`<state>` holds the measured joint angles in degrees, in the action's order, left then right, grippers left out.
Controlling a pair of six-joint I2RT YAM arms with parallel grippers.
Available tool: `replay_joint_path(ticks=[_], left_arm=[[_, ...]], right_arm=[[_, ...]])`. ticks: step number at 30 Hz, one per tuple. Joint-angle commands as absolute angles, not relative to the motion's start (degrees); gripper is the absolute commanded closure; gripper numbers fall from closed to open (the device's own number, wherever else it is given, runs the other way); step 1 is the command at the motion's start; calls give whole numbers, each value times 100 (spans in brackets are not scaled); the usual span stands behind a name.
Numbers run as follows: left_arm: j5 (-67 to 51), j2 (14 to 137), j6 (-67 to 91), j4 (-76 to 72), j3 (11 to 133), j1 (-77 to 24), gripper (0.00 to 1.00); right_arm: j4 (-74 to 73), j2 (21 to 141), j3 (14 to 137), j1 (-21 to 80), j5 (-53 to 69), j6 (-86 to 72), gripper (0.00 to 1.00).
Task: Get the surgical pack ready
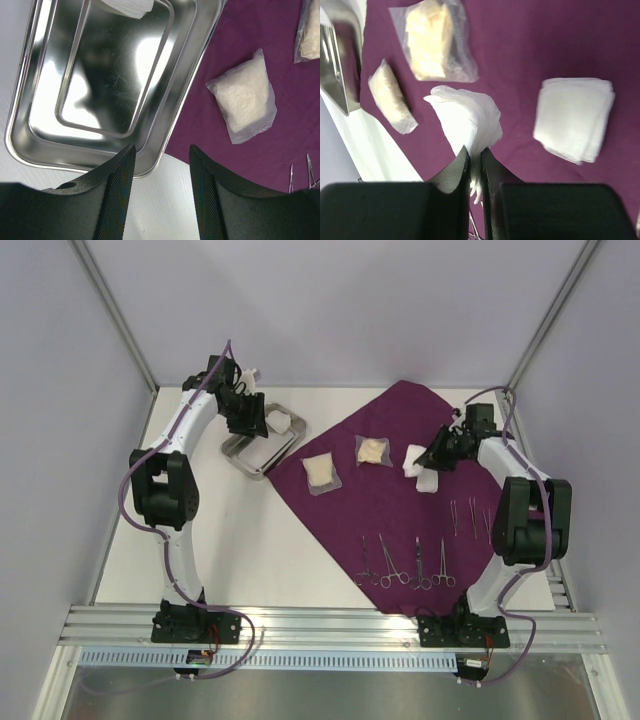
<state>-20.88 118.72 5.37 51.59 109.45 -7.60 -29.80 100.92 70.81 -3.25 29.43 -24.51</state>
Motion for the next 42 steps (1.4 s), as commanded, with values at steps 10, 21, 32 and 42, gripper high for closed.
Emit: replay_joint_path(ticks=[10,21,32,42], left_arm=[[-2171,11549,378,5159,10951,-782,44],[-2180,11558,387,5168,10934,-782,44],[-2171,11575,369,5168,10951,-782,44],[-2171,11566,352,5168,10907,-782,44]], right_arm=[[-3322,10801,7479,-835,3129,-1952,99],[-3743,11215,7813,-984,2716,-1512,83],[-4078,10846,7840,-976,2268,-1266,49],[-3551,11232,7629,-976,2426,-1582,41]])
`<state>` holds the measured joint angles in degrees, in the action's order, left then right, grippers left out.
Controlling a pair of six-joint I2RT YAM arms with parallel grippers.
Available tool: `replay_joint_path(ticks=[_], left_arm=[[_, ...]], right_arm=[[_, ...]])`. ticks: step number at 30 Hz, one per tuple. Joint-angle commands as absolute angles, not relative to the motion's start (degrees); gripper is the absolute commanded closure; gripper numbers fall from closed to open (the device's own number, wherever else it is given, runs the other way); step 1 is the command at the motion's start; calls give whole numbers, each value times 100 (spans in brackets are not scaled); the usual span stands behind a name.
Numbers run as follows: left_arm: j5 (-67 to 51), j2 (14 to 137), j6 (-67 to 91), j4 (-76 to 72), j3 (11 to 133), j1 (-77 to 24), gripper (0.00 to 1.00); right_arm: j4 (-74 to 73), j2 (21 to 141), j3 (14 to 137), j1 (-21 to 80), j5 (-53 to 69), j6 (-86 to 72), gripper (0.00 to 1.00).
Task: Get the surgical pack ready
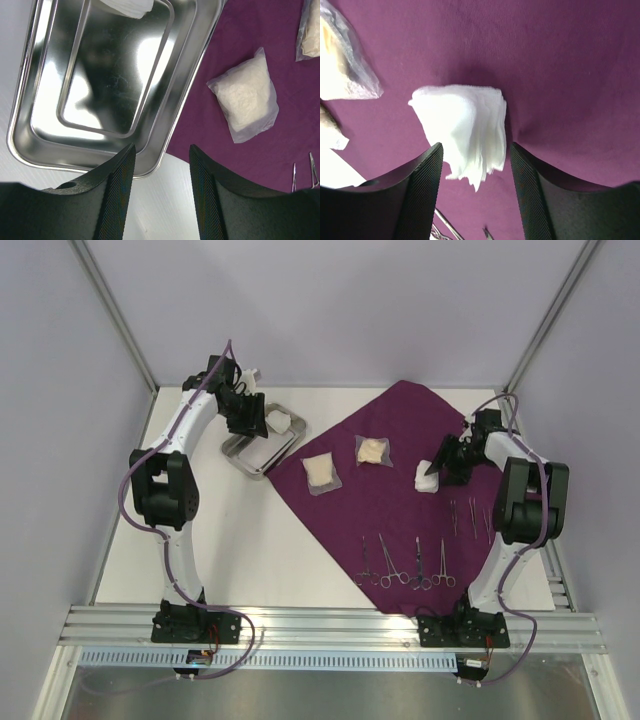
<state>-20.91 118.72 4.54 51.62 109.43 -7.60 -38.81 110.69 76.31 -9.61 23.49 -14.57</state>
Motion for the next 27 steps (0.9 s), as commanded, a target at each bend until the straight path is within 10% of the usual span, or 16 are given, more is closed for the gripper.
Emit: replay_joint_path(ticks=[1,17,27], left_arm=[[-2171,11558,352,5168,10916,-782,44],[-2425,11531,264,5221,11012,-800,43],[-4709,11531,-209,5800,12048,-1186,29]], right_arm=[[-3507,11354,7638,-976,2426,-1582,42],[-3261,10873,7462,-984,3523,-1661,84],[-3288,9458,7857,-47,3437,-1327,100]])
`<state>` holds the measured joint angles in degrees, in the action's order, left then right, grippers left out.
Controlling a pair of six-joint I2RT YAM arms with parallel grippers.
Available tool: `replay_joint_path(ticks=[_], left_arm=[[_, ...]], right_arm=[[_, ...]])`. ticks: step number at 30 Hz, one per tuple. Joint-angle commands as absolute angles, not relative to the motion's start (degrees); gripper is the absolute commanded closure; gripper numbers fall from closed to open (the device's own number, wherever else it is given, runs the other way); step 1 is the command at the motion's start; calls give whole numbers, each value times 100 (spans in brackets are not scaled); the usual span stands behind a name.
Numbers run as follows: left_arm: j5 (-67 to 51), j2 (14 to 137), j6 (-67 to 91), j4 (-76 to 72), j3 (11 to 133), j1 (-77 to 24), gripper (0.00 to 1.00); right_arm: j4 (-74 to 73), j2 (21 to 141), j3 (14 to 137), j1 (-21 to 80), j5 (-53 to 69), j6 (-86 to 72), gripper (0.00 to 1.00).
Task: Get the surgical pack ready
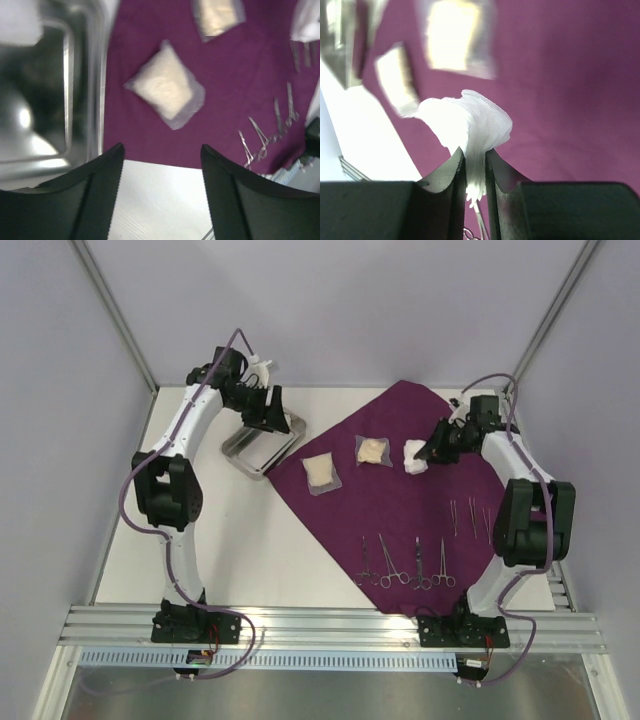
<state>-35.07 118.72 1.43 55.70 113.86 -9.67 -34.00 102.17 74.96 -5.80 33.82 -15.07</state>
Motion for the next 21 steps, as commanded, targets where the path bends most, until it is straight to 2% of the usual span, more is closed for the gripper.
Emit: replay_joint_path(ticks=[1,2,4,5,6,10,21], left_arm=[[-4998,11488,-272,5844,12163,-1334,25],[-5105,11444,-325,5862,12329,-1440,19],[-5282,11356,-395,5801,12453,-1590,13],[-5361,11347,-396,5731,12585,-1730,4],[-5466,11347,-369,5670,12656,-1766,0],[-5906,11303,-386,5432,12762,-1924,0],[-5977,11206,-238,4827,12552,-2100,0]], right_arm=[[-3104,9327,7901,174,3367,-1379,100],[-2998,9073,7936,332,3323,-1484,99],[-2543,8869,7972,789,3217,-1652,99],[-2383,8738,7998,930,3138,-1783,99],[-2243,8675,8007,1184,3103,-1845,99],[-1347,8543,8033,1599,3068,-2197,100],[-1143,8798,8551,2127,3418,-2153,99]])
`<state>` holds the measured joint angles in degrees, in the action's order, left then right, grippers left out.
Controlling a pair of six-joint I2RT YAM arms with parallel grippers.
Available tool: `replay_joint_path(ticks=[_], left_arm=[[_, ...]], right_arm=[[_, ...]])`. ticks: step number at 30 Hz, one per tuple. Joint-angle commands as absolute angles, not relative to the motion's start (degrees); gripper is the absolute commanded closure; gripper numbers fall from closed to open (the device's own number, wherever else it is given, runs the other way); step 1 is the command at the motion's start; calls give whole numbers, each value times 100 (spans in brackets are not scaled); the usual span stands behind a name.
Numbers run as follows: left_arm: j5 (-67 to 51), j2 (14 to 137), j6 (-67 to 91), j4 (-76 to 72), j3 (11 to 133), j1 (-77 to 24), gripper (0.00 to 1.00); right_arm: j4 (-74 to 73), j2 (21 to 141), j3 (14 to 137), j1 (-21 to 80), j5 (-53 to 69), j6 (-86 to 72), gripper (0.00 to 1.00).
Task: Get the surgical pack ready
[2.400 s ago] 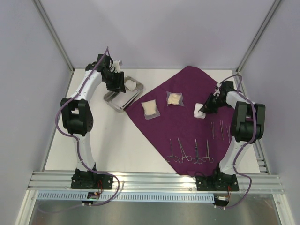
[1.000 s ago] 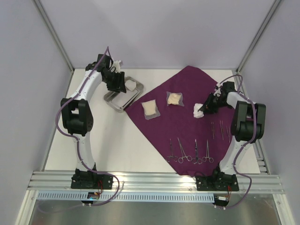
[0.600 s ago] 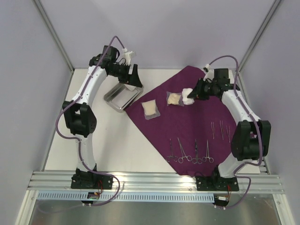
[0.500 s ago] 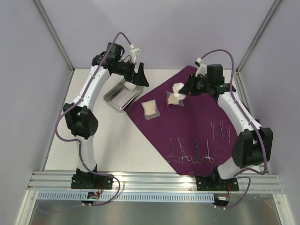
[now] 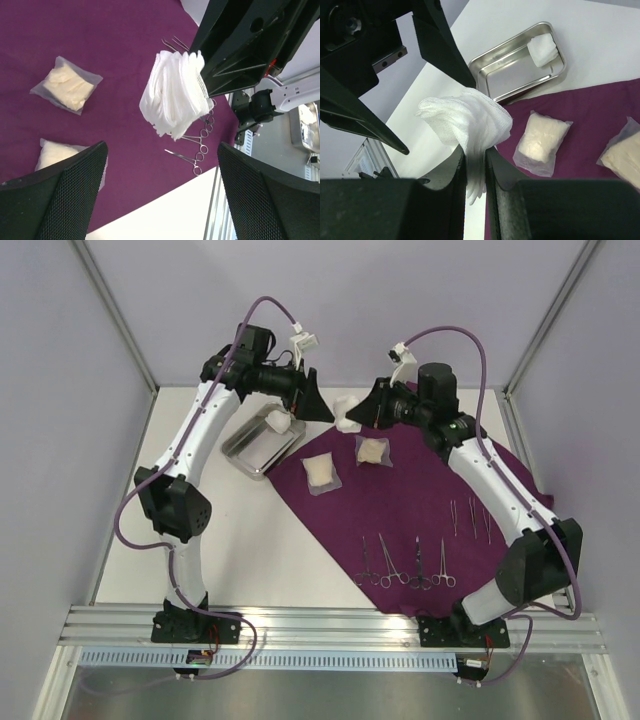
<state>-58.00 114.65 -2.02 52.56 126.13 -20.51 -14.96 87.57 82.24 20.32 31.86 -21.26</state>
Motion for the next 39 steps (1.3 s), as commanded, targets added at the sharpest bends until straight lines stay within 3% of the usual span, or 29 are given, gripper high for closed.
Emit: replay_joint_path(ticks=[1,9,10,12,13,18,22,24,27,28,29,32,35,39], left_arm=[[-5977,11215,-229,4782,12551,-2118,0],[-5986,11267,456,3938,12305,-2162,0],[-5977,11285,666,3859,12270,-2162,4],[-6020,11303,852,3631,12252,-2162,15],[-6142,11329,931,3560,12243,-2162,31],[-6521,11347,1019,3489,12287,-2162,72],[-6697,11338,993,3480,12296,-2162,84],[-6689,11338,993,3507,12270,-2162,100],[-6618,11329,1081,3560,12200,-2162,100],[-6575,11329,1133,3560,12164,-2145,100],[-6391,11320,1203,3577,12138,-2127,100],[-5647,11338,1615,3656,11823,-1847,100],[-5030,11355,1845,3630,11541,-1346,100],[-4159,11609,2012,3639,11154,-757,100]], right_arm=[[-1151,8798,8569,2153,3428,-2153,100],[-1160,8886,8640,2197,3691,-2136,100],[-1169,8894,8648,2206,3709,-2127,100],[-1169,8895,8622,2206,3770,-2092,100],[-1169,8886,8631,2206,3779,-2074,100],[-1257,8851,8596,2206,3832,-1960,100],[-1257,8859,8561,2206,3858,-1960,100],[-1248,8851,8543,2206,3867,-1977,99],[-1265,8859,8543,2206,3867,-1969,98],[-1318,8885,8552,2206,3771,-1960,93],[-1371,8921,8552,2197,3675,-1986,73],[-1529,8974,8447,2101,3446,-2161,31],[-1424,8904,8157,1951,3288,-2381,23],[-1537,8868,7998,1890,3173,-2329,22]])
